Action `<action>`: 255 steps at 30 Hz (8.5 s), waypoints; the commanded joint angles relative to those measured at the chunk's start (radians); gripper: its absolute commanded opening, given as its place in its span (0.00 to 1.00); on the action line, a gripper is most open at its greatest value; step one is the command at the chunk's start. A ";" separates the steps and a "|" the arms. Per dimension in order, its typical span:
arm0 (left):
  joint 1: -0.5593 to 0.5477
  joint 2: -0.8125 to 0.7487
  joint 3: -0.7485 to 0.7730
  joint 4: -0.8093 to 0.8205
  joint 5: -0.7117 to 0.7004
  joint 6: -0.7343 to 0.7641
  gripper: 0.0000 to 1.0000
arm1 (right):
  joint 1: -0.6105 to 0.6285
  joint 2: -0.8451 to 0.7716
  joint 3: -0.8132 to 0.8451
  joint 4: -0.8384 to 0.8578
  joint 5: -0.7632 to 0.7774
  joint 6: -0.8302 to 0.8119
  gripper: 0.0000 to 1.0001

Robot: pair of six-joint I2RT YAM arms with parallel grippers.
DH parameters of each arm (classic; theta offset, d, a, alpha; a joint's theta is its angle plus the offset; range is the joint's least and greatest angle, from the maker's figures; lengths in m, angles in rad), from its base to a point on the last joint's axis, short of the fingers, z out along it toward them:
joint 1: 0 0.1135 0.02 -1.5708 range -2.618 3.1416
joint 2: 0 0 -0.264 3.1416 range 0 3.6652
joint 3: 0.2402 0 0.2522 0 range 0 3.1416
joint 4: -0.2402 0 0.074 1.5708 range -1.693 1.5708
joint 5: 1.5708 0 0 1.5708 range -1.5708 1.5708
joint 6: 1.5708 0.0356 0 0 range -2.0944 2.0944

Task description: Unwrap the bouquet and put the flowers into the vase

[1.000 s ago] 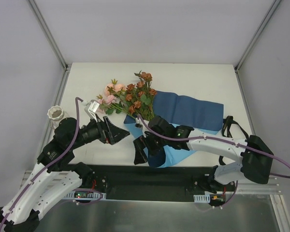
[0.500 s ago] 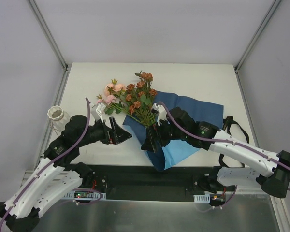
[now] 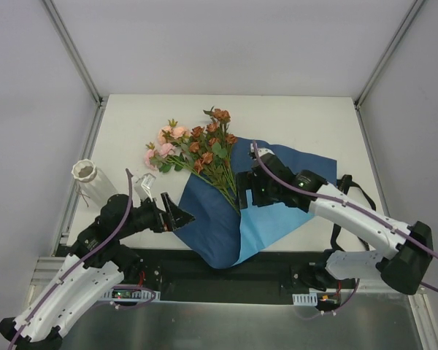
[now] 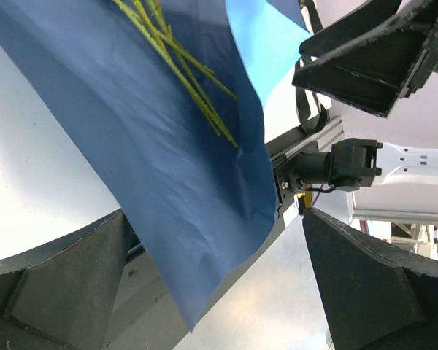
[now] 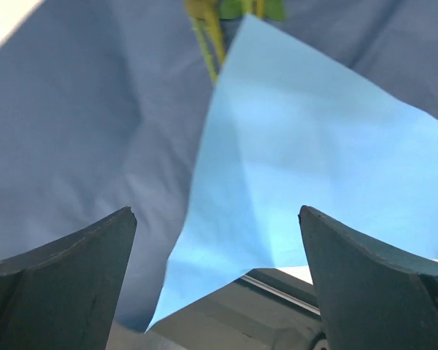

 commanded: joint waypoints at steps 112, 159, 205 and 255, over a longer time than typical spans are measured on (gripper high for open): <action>0.231 0.025 0.220 -0.150 0.264 0.228 0.97 | 0.047 0.397 0.252 0.052 0.100 0.031 0.92; 0.231 0.111 0.310 -0.217 0.224 0.298 0.95 | -0.070 0.674 0.404 -0.015 0.155 -0.491 0.34; 0.231 0.136 0.508 -0.289 -0.012 0.065 0.99 | -0.019 0.490 0.297 0.133 -0.036 -0.372 0.00; 0.231 0.442 0.646 0.183 0.087 -0.021 0.38 | 0.209 -0.099 0.013 0.482 -0.239 -0.353 0.00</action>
